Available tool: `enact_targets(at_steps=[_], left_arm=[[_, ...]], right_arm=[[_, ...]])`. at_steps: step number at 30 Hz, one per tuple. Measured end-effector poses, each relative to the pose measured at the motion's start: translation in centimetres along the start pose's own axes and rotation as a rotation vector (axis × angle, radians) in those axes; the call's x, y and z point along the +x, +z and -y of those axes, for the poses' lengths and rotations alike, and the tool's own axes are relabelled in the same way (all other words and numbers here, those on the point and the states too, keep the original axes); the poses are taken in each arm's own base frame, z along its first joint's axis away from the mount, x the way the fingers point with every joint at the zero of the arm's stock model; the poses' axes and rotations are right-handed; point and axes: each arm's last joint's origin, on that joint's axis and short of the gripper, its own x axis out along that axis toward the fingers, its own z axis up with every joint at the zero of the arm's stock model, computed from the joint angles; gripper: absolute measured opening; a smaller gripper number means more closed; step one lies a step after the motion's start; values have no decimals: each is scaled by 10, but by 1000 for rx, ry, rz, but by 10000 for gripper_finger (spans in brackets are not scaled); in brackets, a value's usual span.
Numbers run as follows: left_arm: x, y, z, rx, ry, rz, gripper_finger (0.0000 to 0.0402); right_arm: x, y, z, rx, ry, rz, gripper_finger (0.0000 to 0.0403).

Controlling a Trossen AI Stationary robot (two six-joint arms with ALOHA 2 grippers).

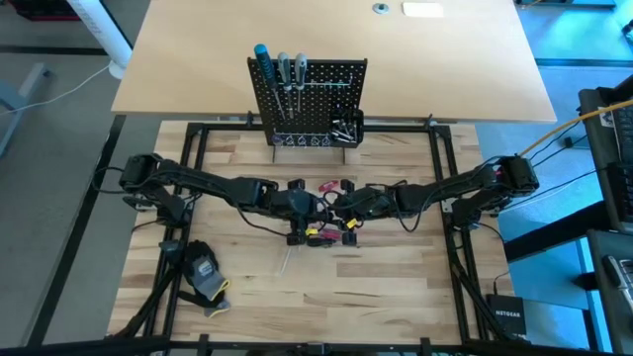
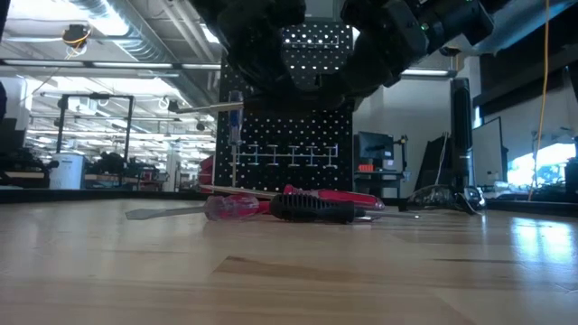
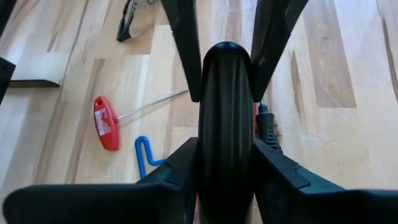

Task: Hang tools onto peg board
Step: Hang the black screwdriver on the peg board

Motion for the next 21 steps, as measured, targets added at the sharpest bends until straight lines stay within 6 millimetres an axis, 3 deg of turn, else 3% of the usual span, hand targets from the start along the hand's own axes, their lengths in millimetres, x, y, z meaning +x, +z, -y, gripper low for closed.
enact_targets(at_steps=[5, 10, 15, 21], left_arm=[[-1, 1, 2, 6, 2, 6, 105], [-14, 5, 8, 19, 18, 54, 105], [-30, 5, 20, 42, 67, 152, 105], [-54, -5, 22, 19, 116, 429, 105]], right_arm=[[-7, 17, 2, -5, -5, -39, 193], [-43, 36, 5, -16, 17, -144, 222], [-78, 27, 9, -22, 7, -141, 226], [-95, 0, 8, -13, 4, 166, 217]])
